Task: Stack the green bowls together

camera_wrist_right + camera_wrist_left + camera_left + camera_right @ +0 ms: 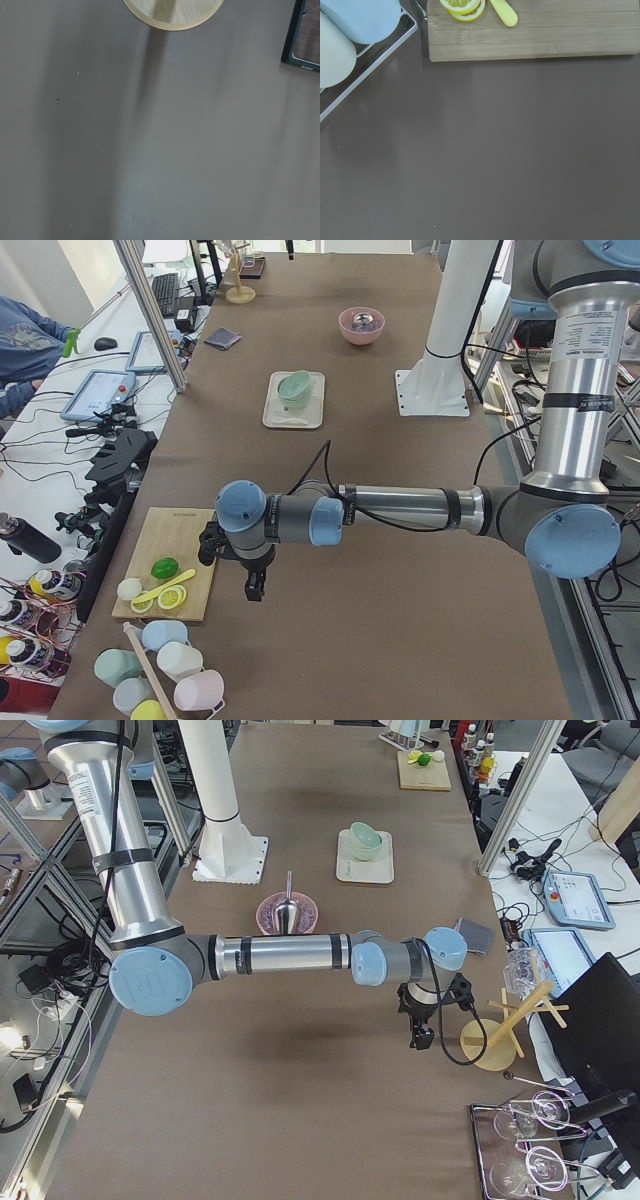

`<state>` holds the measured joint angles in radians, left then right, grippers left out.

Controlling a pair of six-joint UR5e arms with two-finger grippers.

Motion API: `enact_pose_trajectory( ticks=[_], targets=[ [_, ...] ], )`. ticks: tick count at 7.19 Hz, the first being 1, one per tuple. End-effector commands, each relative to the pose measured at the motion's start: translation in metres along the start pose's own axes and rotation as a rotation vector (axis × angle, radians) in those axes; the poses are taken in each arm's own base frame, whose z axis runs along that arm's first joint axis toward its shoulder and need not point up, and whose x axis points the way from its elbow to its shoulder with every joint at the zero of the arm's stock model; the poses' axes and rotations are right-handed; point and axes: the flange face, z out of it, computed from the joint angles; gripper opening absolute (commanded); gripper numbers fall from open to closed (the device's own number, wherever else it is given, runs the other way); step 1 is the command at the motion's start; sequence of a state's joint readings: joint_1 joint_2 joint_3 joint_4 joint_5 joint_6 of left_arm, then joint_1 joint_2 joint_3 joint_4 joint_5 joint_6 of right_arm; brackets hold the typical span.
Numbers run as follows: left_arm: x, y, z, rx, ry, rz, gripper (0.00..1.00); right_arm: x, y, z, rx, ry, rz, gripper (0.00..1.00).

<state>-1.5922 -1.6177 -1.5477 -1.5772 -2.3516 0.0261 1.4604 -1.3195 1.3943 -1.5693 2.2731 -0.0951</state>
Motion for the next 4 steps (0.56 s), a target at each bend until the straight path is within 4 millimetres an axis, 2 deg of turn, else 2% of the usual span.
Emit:
enact_pose_trajectory(
  ticks=[1, 4],
  targets=[
    [-0.0127, 0.0098, 0.0063, -0.046, -0.074, -0.049, 0.99, -0.0015, 0.0007, -0.0011, 0.003, -0.005, -0.001, 1.00],
    [-0.0054, 0.0099, -0.0013, -0.046, -0.067, -0.054, 0.99, -0.0029, 0.0004, -0.0023, 0.006, -0.009, 0.000, 1.00]
  ],
)
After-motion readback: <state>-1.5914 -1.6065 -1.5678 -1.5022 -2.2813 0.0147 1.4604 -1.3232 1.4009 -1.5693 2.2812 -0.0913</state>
